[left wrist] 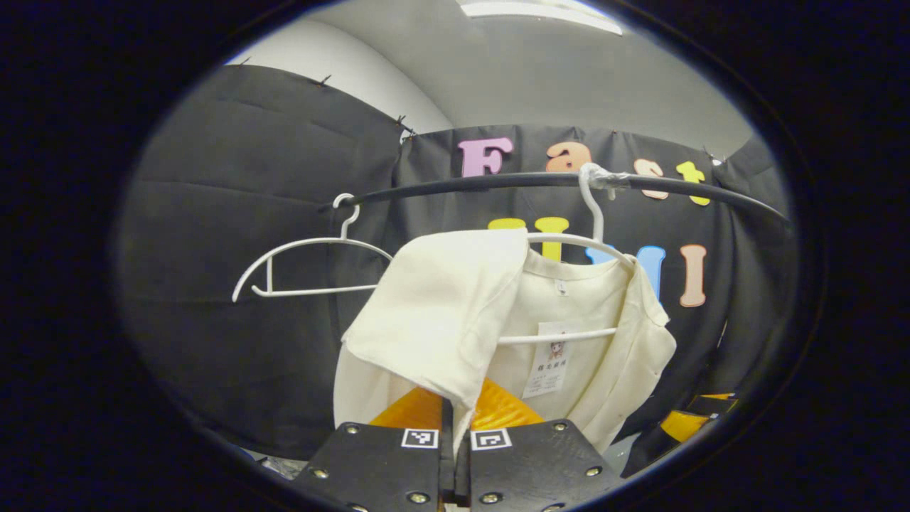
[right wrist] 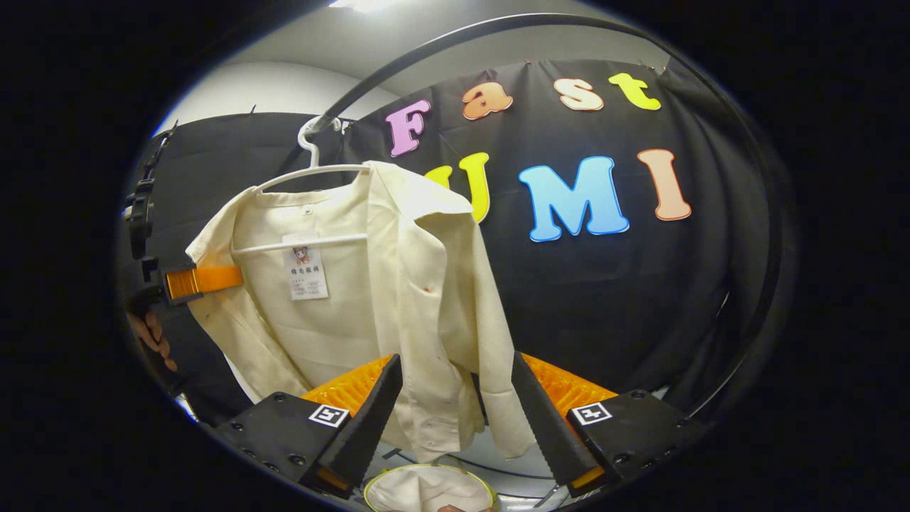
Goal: Grasp the clothes on the hanger with both hands and then place them into the laundry hamper below.
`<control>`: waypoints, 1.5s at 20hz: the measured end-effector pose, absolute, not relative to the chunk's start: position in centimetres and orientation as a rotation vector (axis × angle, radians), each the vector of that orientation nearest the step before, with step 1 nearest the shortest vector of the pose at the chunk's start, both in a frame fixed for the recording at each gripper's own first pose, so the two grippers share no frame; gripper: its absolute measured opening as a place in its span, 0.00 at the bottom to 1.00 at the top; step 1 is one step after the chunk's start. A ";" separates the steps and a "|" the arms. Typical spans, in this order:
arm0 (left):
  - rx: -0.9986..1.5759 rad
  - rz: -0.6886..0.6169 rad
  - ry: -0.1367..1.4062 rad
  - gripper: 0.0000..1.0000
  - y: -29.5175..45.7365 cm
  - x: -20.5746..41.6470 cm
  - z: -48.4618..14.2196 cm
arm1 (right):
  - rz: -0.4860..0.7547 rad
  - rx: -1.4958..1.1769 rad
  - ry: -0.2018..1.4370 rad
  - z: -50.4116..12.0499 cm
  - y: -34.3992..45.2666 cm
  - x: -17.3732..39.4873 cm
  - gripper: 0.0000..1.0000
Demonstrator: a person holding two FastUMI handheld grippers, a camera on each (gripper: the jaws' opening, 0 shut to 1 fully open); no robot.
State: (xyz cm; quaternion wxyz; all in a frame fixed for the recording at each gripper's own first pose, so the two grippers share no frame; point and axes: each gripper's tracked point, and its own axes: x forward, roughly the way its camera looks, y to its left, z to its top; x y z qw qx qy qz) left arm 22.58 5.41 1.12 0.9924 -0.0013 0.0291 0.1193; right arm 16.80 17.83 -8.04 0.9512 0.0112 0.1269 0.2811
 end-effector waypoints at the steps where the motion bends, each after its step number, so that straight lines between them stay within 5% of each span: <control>1: -0.005 0.225 0.050 0.01 5.4 22.3 1.5 | 0.582 0.030 0.250 -7.6 19.1 16.8 0.98; 23: -0.112 0.106 0.036 0.02 5.3 22.2 1.3 | 0.480 -0.016 0.183 -5.6 28.3 22.3 0.98; 25: -0.118 0.110 0.037 0.02 5.3 22.2 1.3 | 0.480 -0.031 0.171 -5.6 28.0 22.6 0.88; 26: -0.117 0.111 0.036 0.02 5.3 22.1 1.3 | 0.478 -0.043 0.162 -5.5 27.9 23.0 0.67; 27: -0.115 0.113 0.036 0.02 5.4 22.1 1.3 | 0.477 -0.054 0.157 -5.5 27.7 23.1 0.60; 30: -0.105 0.115 0.036 0.02 5.4 22.0 1.4 | 0.469 -0.032 0.153 -5.1 27.1 23.9 0.14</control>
